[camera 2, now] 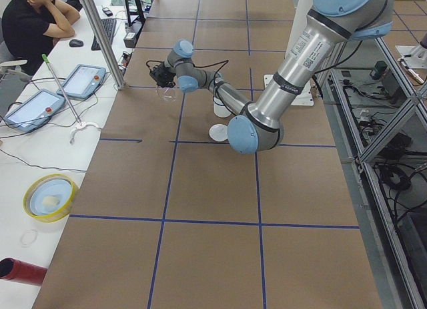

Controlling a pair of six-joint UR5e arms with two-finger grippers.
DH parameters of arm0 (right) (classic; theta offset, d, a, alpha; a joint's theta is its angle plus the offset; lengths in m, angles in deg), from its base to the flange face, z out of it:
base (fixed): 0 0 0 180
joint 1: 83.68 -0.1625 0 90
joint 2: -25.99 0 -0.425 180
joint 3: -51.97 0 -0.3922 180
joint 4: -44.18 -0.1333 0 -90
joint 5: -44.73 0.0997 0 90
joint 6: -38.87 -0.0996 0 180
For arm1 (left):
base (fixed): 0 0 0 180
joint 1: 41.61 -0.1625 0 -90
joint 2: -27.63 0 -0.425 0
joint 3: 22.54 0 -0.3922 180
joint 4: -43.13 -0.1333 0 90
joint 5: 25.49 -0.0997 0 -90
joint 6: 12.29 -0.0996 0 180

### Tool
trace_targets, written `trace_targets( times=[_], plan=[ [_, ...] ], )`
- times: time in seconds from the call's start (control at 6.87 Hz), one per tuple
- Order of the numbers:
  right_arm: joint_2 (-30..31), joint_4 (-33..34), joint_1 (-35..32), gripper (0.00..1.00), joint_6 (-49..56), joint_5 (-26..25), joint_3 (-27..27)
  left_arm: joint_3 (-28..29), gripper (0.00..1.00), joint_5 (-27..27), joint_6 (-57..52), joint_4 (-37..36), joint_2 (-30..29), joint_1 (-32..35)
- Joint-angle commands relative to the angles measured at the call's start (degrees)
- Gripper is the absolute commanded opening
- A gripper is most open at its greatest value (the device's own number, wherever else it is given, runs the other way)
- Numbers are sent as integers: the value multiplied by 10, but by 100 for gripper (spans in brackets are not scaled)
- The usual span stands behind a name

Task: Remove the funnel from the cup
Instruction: 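Lift the funnel out of the mug and carry it farther away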

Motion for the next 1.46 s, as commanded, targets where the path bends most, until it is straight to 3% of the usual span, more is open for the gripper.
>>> trace_targets(
  times=[0.0,0.29,0.73,0.87,1.02,1.16,1.31],
  plan=[
    [0,0,0,100,0,0,0,30,0,-26,3,68,13,-20],
    [0,0,0,100,0,0,-1,71,0,-51,4,165,18,-25],
    [0,0,0,100,0,0,0,76,0,-51,4,175,21,-37],
    [0,0,0,100,0,0,0,76,19,-51,4,175,25,-43],
    [0,0,0,100,0,0,0,75,49,-51,3,174,26,-43],
    [0,0,0,100,0,0,0,75,86,-46,-4,172,32,-43],
    [0,0,0,100,0,0,0,52,95,-33,-27,164,34,-40]
  ],
)
